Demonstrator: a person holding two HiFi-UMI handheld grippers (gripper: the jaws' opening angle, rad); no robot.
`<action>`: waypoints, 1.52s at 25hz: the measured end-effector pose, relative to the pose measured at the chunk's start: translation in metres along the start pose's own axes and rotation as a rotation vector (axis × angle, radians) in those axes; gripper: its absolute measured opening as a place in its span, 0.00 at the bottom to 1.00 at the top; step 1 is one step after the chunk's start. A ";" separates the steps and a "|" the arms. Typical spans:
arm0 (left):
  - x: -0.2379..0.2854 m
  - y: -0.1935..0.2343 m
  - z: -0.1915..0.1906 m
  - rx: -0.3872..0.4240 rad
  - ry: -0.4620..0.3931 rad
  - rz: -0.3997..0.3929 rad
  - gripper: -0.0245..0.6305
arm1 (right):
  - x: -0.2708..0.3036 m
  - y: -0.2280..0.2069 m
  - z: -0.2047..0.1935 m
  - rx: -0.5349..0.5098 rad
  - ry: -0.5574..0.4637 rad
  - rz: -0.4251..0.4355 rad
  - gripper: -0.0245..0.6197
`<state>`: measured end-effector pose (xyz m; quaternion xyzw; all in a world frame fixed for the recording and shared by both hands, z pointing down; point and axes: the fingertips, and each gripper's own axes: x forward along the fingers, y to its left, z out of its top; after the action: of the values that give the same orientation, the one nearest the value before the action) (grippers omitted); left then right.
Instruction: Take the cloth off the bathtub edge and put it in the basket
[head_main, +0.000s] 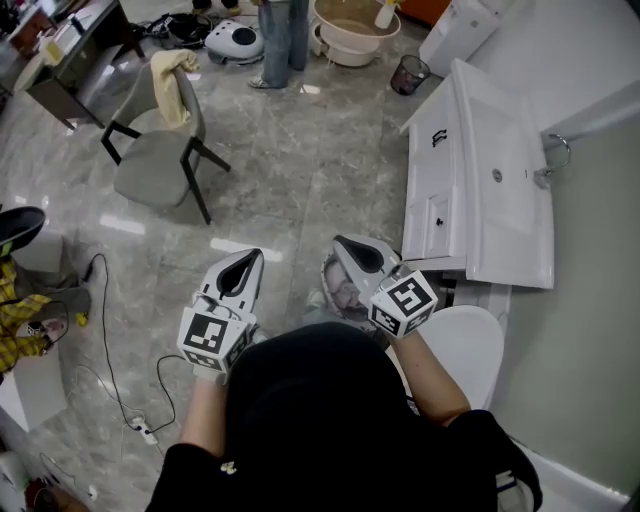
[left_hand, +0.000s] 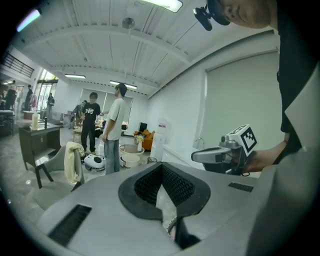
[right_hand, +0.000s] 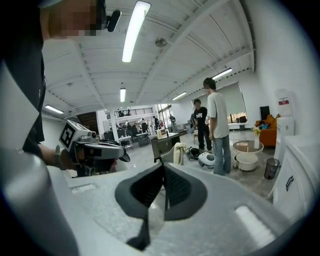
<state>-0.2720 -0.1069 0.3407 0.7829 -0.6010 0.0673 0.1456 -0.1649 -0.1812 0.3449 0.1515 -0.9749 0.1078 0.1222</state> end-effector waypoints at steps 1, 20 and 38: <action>-0.003 0.000 0.005 0.006 -0.012 0.000 0.06 | -0.002 0.002 0.006 -0.010 -0.012 -0.004 0.03; -0.038 -0.008 0.038 0.066 -0.088 -0.022 0.06 | -0.016 0.039 0.026 -0.063 -0.055 -0.028 0.03; -0.043 -0.014 0.033 0.082 -0.079 -0.052 0.06 | -0.024 0.047 0.025 -0.039 -0.067 -0.055 0.03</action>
<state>-0.2720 -0.0744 0.2957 0.8056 -0.5825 0.0574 0.0912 -0.1629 -0.1375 0.3069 0.1791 -0.9759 0.0802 0.0952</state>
